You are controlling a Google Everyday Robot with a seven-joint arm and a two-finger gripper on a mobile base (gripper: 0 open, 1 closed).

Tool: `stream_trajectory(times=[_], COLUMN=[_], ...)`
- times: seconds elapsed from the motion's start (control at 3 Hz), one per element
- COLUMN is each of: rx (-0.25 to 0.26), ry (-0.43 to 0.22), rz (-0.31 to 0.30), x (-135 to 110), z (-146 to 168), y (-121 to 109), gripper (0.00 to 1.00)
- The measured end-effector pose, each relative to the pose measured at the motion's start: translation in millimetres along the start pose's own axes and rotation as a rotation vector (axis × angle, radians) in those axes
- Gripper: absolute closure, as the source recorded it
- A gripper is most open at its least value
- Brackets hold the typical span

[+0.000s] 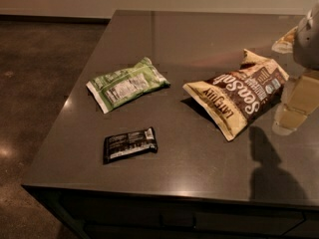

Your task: Move rxbar chocolate near brown chip bag

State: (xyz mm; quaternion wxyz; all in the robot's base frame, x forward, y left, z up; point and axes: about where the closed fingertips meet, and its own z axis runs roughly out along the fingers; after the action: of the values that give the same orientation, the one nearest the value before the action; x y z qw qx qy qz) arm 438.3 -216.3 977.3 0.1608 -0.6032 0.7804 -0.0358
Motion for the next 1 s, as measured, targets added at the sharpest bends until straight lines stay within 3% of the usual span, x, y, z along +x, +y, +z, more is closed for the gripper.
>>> stream_trajectory(times=[0.33, 1.0], rx=[0.005, -0.043], ry=[-0.003, -0.107], rz=[-0.004, -0.058], x=[-3, -66], z=[0, 36], y=[-1, -9], gripper=[0.0, 0.0])
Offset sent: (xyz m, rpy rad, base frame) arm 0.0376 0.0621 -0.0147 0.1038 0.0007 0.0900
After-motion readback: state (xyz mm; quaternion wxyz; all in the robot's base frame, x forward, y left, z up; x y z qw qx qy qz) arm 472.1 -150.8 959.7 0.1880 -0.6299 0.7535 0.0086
